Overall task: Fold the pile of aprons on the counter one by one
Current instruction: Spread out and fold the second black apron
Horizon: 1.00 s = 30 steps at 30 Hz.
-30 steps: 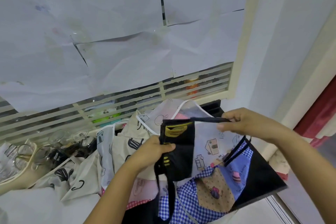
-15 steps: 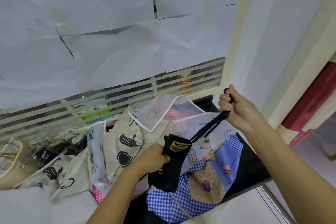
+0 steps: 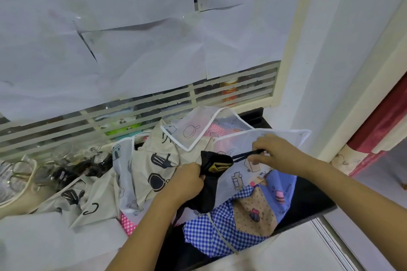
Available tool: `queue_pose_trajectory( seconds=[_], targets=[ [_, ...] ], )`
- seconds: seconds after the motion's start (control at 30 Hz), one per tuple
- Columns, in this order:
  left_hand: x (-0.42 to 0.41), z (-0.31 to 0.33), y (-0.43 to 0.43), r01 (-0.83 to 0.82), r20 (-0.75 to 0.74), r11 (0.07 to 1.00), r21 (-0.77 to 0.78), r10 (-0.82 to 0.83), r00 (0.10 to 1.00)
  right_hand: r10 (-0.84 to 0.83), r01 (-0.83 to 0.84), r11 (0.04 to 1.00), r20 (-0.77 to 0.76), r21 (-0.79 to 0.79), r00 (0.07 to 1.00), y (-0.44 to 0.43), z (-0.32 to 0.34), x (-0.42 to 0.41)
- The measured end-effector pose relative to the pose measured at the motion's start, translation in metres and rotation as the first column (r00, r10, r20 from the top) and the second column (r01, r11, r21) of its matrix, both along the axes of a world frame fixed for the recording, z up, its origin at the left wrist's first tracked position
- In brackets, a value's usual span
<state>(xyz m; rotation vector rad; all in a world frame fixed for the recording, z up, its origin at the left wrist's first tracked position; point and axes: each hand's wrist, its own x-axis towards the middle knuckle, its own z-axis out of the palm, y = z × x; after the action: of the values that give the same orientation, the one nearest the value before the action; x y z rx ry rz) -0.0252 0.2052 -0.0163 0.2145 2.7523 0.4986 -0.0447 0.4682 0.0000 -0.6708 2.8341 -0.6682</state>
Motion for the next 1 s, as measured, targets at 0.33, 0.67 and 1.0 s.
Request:
queue_pose_trajectory(
  seconds=[0.33,0.67,1.0],
  targets=[
    [0.010,-0.048,-0.024,0.006,-0.033,0.957,-0.289,-0.016,0.999,-0.114,0.322,0.891,0.526,-0.322,0.843,0.004,-0.008,0.008],
    [0.014,-0.078,0.002,-0.135,0.143,0.970,0.204,0.107,0.984,-0.375,0.752,0.561,0.704,-0.345,0.603,-0.037,-0.064,0.013],
    [0.010,-0.087,-0.002,-0.224,0.059,0.940,0.258,0.216,0.975,-0.203,0.902,-0.196,0.916,-0.384,0.346,-0.049,-0.052,-0.009]
  ],
)
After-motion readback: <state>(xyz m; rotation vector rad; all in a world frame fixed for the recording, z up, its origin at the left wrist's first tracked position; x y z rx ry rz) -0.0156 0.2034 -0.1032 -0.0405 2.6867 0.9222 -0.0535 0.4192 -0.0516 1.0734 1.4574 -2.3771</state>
